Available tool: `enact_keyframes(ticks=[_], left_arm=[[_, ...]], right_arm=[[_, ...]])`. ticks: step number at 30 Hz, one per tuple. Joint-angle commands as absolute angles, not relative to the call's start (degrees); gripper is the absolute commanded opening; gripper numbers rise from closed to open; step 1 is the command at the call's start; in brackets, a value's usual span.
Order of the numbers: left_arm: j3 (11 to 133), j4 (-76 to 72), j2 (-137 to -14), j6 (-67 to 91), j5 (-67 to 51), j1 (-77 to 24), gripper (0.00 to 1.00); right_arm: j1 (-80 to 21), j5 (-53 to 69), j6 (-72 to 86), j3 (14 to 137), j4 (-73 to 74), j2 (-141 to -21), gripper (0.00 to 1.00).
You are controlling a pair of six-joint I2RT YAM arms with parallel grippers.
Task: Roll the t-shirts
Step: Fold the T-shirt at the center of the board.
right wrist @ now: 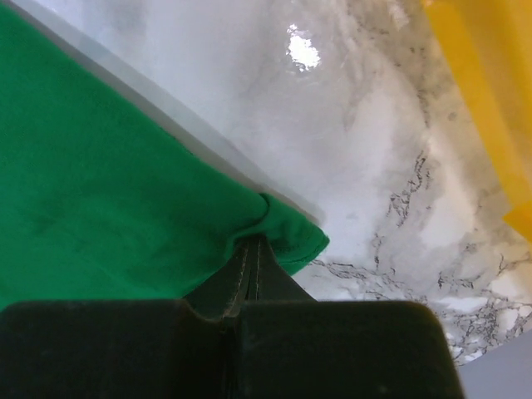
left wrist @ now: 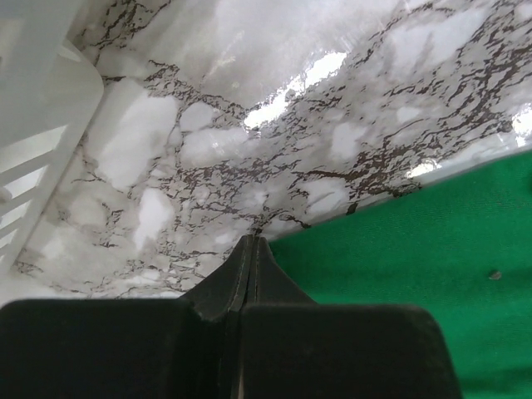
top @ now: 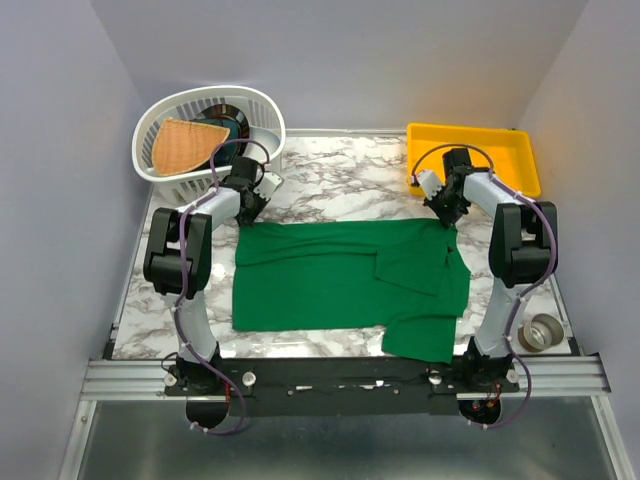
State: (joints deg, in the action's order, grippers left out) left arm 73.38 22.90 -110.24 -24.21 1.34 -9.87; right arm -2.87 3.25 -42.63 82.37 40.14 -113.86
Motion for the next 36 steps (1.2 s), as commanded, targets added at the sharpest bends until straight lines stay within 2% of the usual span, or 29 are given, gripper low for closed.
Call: enact_keyframes(ticks=[1, 14, 22, 26, 29, 30, 31, 33, 36], left_arm=[[71.6, 21.5, -111.7, -26.5, 4.2, -9.8, 0.0], [70.1, 20.1, -111.2, -27.9, 6.9, -9.3, 0.0], [68.1, 19.8, -110.0, -27.5, 6.9, -8.7, 0.0], [66.9, 19.1, -108.1, -27.0, 7.7, -8.4, 0.0], [67.1, 19.5, -106.4, -26.5, 7.2, -7.9, 0.0], [67.3, 19.8, -105.7, -26.5, 6.9, -7.9, 0.0], [67.5, 19.9, -104.9, -25.8, 6.7, -7.9, 0.0], [68.5, 20.5, -102.4, -24.7, 6.0, -7.9, 0.0], [69.0, 20.2, -99.0, -22.1, 4.2, -8.3, 0.01]], right_arm=[[-2.5, -1.4, -47.1, 79.8, 37.1, -115.3, 0.01], [-2.3, -6.3, -42.6, 83.0, 38.1, -117.2, 0.01], [-2.0, -14.9, -36.7, 85.1, 40.2, -117.9, 0.01], [-1.8, -17.9, -34.1, 84.7, 40.7, -116.1, 0.01], [-0.9, -15.3, -32.5, 86.4, 42.8, -113.0, 0.01], [-0.4, -12.2, -32.3, 87.0, 43.5, -112.2, 0.02], [-0.3, -10.7, -32.5, 87.8, 44.5, -111.4, 0.09], [-0.3, -6.6, -33.8, 88.1, 44.6, -108.6, 0.12], [-0.2, -2.1, -36.7, 85.3, 42.1, -105.7, 0.21]])
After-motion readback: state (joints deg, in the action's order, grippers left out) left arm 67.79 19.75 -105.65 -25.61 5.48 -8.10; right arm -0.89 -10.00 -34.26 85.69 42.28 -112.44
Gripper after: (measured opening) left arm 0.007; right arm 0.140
